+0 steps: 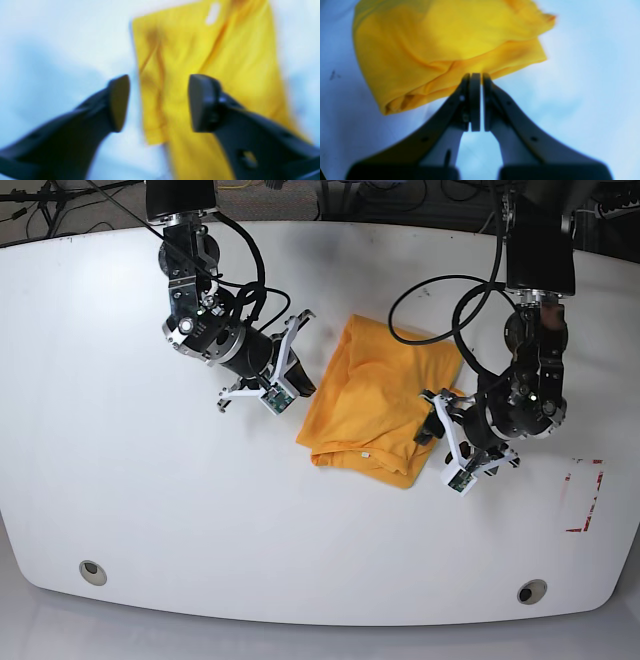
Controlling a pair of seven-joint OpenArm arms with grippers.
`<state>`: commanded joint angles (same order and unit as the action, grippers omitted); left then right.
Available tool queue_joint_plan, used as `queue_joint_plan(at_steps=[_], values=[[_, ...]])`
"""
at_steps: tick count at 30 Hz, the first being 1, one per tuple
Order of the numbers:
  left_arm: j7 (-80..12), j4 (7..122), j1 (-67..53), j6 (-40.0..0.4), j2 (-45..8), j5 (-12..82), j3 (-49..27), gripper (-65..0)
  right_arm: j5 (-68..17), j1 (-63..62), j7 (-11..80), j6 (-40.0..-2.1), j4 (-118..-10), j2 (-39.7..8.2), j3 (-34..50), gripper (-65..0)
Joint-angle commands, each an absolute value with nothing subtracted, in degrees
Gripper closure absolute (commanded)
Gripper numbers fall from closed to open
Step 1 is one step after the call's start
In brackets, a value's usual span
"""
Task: Fold the T-shirt properly
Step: 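Release the right gripper and grasp the bundle with the left gripper, then carry the folded yellow shirt with the left gripper to the table edge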
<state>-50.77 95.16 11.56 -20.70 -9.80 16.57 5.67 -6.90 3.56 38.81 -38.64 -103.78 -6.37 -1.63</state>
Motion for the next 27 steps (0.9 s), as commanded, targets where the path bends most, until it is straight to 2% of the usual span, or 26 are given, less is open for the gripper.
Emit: queue_joint_plan(at_steps=[10,16,20,27], values=[[-35.91,93.93,4.7,-11.03,-5.85,5.32,13.85,-42.2,-6.9,3.56,38.9,-38.73,-103.78,-6.64,0.48,-1.9],[-29.05,89.71,1.54,-6.46,-3.47,-0.31,15.6,-42.2,-6.9,3.91,38.9,-38.73,-103.78,-6.81,0.48,-1.9],[-25.45,83.03,1.45,-4.53,-3.56,-2.59,15.25,-42.2,-6.9,4.09,38.9,-38.73,-103.78,-6.64,0.48,-1.9],[-21.05,70.64,2.68,-4.44,-6.29,-2.86,11.91,-42.2,-6.9,4.7,38.9,-38.73,-104.57,-6.81,0.57,-1.7]])
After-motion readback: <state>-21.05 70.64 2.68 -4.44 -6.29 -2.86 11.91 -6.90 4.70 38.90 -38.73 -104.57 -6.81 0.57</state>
